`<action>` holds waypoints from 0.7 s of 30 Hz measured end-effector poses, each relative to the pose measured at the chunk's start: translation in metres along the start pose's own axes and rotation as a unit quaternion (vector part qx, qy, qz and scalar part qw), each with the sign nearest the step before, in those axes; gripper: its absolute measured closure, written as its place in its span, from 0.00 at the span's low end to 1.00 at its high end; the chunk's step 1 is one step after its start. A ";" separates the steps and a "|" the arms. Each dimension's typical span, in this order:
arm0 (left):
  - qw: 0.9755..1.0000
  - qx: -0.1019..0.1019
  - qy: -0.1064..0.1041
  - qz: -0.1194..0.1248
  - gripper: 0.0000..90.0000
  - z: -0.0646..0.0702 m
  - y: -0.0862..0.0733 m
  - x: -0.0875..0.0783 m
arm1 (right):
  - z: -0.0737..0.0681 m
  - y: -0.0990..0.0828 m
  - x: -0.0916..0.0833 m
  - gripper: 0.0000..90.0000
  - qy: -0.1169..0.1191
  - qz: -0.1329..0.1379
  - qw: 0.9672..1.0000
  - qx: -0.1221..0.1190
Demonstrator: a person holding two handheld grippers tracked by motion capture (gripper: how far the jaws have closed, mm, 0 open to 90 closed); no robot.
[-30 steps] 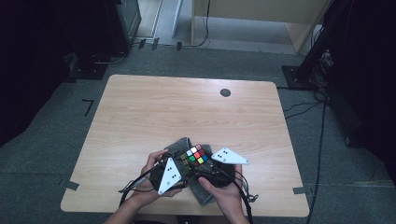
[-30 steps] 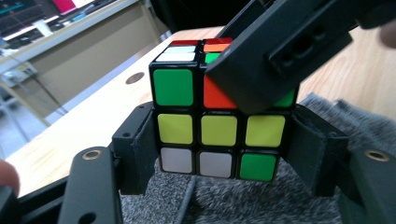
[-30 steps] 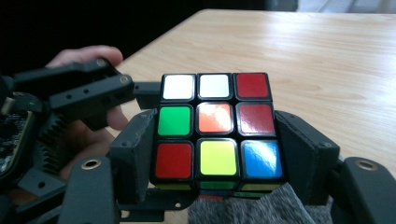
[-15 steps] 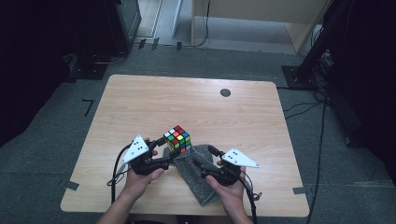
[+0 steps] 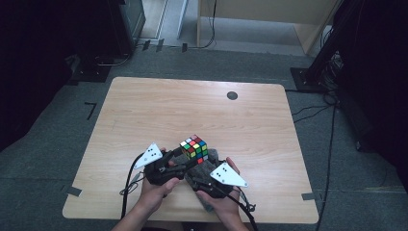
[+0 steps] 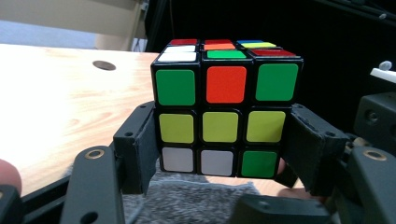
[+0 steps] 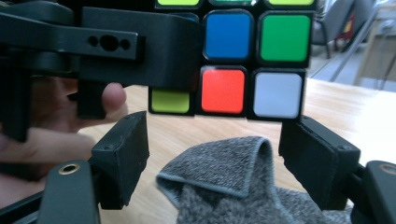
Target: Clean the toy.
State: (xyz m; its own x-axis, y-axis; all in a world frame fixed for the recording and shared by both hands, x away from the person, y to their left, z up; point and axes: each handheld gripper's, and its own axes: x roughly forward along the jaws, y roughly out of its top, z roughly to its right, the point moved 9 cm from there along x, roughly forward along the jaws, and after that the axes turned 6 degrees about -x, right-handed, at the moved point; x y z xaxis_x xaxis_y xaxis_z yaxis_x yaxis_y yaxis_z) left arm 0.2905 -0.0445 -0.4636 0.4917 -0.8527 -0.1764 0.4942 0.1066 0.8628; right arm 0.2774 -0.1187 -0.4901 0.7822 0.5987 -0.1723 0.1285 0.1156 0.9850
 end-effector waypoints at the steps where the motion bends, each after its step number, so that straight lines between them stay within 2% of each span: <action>1: 1.000 -0.006 -0.003 -0.001 0.38 0.001 -0.001 0.001 | 0.001 0.001 -0.001 0.30 -0.007 0.006 1.000 -0.001; 3: 1.000 -0.022 -0.012 -0.003 0.38 0.001 -0.003 0.002 | 0.003 0.005 -0.004 0.32 -0.021 0.022 1.000 -0.005; 6: 0.999 -0.041 -0.020 -0.003 0.38 0.002 -0.004 0.003 | 0.004 0.008 -0.005 0.33 -0.037 0.029 0.999 -0.023; 9: 0.999 -0.043 -0.017 -0.007 0.38 0.000 -0.005 0.003 | 0.005 0.006 -0.005 0.38 -0.038 0.025 0.999 -0.030; 16: 0.998 -0.050 -0.027 -0.010 0.36 -0.001 -0.003 0.003 | 0.006 0.004 -0.006 0.38 -0.029 0.013 0.999 -0.042; 19: 0.998 -0.054 -0.034 0.008 0.26 -0.002 0.007 -0.004 | 0.007 0.000 -0.006 0.38 -0.032 -0.003 0.999 -0.044; 21: 0.999 -0.041 -0.026 0.018 0.20 -0.006 0.013 -0.008 | 0.009 -0.003 -0.006 0.38 -0.029 -0.010 0.999 -0.037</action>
State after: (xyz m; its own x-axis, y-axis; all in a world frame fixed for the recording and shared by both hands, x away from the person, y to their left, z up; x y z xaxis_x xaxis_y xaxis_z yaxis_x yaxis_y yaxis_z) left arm 0.2971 -0.0328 -0.4534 0.4726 -0.8731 -0.1198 0.5357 0.1767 0.8257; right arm 0.2782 -0.1297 -0.4921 0.8145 0.5488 -0.1882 0.1007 0.1857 0.9774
